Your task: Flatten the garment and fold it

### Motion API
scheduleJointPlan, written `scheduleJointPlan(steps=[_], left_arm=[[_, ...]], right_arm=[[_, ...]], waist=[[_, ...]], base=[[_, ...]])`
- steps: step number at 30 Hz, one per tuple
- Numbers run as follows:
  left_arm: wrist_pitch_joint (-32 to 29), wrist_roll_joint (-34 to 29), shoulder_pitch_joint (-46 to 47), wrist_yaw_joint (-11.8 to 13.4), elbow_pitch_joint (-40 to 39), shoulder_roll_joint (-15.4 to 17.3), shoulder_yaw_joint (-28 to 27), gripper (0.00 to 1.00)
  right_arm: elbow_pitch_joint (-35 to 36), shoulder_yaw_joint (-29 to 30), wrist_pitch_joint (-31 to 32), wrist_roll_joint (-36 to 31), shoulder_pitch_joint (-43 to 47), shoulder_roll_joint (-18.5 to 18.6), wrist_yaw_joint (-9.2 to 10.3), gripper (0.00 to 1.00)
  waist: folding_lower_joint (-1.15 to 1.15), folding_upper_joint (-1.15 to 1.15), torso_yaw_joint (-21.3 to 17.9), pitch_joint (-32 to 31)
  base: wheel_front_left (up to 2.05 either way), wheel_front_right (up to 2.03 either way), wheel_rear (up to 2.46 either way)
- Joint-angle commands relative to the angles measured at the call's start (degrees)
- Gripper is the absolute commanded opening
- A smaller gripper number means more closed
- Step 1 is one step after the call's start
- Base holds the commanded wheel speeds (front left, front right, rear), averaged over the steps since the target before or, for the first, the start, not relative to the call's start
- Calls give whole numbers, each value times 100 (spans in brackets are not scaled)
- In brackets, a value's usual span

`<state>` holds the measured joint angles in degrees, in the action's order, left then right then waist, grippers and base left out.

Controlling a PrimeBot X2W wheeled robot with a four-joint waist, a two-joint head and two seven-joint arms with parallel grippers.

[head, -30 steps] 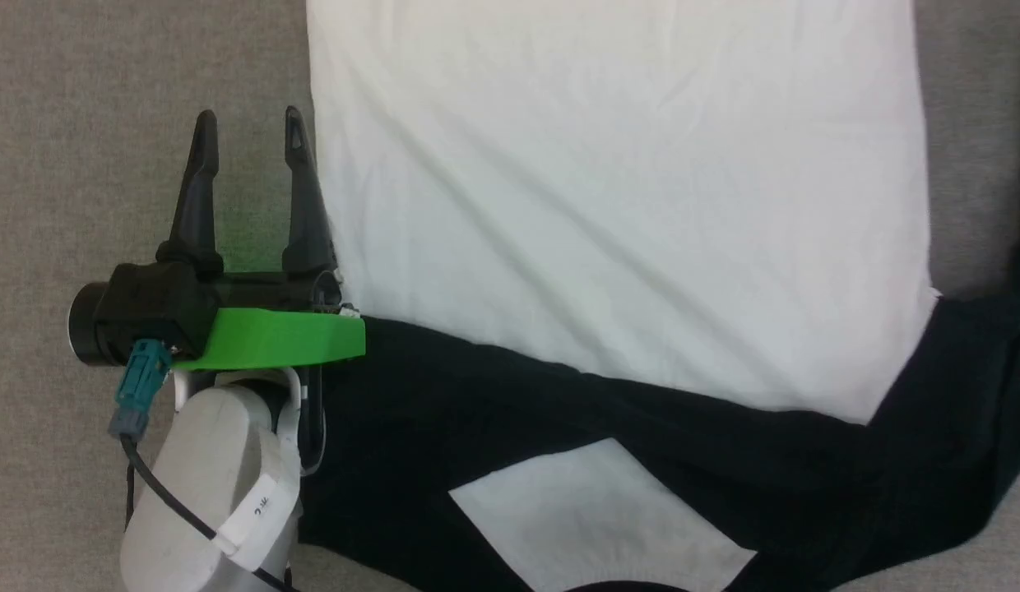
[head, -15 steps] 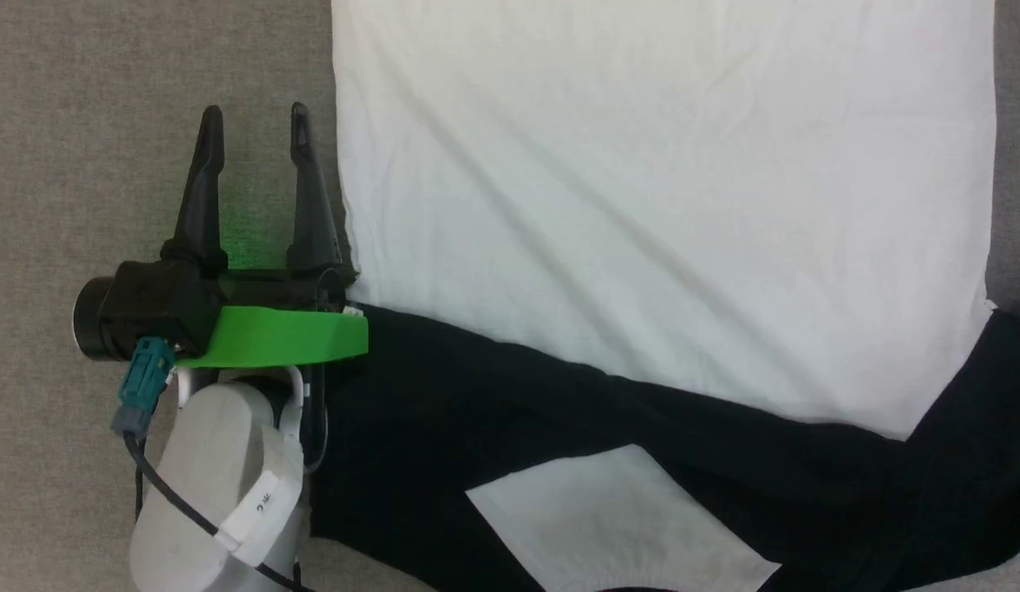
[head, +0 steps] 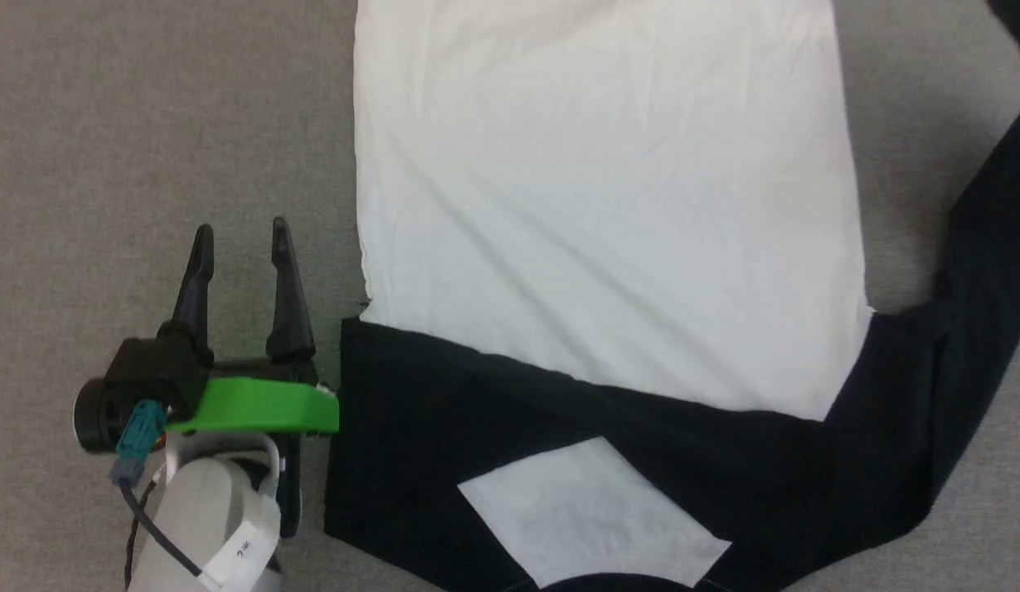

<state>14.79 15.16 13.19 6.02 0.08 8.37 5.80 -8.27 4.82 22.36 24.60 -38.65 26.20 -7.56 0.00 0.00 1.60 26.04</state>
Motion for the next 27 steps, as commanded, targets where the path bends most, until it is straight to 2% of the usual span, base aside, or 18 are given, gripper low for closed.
scheduleJointPlan(steps=[1,9,15,21,27], left_arm=[[20,7,-133,-45,26,54,-49,100],[1,126,-509,-113,160,94,-92,100],[-41,229,-644,-167,193,140,-99,100],[-92,256,-653,-164,163,122,-31,100],[-103,283,-609,-147,163,97,12,100]], right_arm=[[348,52,37,23,241,-50,8,0],[2516,249,776,-90,1357,-600,8,0],[3579,-293,1297,-131,1760,-934,8,0],[3833,-1305,1489,-165,1899,-1043,8,0],[3362,-2573,1332,-32,1852,-1103,8,0]], waist=[[0,0,-243,-790],[0,0,-320,-1459],[0,0,-309,-1618],[0,0,-232,-1593],[0,0,-128,-1489]], base=[[0,0,0],[0,0,0],[0,0,0],[0,0,0],[0,0,0]])
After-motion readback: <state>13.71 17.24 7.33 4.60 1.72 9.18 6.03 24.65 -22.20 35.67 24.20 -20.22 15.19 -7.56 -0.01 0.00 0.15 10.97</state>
